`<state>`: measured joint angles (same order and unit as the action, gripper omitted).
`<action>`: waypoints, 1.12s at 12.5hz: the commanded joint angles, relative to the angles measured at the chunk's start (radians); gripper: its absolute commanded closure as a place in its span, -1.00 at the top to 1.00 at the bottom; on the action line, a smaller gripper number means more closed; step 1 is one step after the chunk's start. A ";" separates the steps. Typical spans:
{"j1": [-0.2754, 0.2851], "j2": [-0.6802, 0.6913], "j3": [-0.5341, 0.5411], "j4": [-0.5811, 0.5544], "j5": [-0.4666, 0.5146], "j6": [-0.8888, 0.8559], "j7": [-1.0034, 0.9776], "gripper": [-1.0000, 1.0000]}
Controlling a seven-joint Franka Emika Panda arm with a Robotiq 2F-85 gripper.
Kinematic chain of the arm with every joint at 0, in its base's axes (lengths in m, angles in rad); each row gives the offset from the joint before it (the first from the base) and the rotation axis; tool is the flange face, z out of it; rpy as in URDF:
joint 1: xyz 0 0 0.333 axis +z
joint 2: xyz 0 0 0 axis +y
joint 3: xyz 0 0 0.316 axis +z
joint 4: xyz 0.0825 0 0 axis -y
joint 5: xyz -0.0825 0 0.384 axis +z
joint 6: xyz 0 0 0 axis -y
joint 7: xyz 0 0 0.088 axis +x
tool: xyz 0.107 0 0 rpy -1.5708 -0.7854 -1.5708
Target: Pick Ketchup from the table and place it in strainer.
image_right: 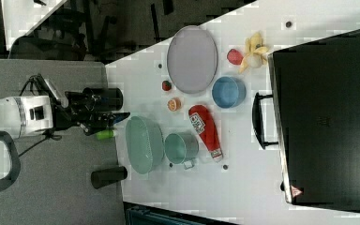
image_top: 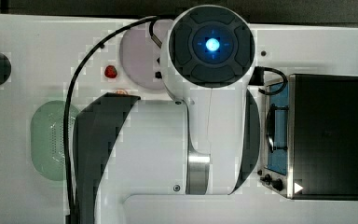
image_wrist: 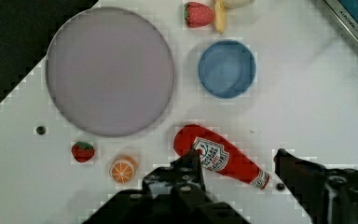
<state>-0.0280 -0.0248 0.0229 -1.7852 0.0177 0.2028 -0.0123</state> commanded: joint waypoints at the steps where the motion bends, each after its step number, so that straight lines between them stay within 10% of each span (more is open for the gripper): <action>1: -0.100 -0.196 0.060 -0.111 0.007 -0.124 0.012 0.58; 3: -0.099 -0.190 0.065 -0.140 0.007 -0.104 0.011 0.99; 14: -0.094 -0.033 0.144 -0.433 0.007 0.351 -0.624 1.00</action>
<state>-0.1164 -0.0412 0.1654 -2.2227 0.0162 0.5371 -0.4675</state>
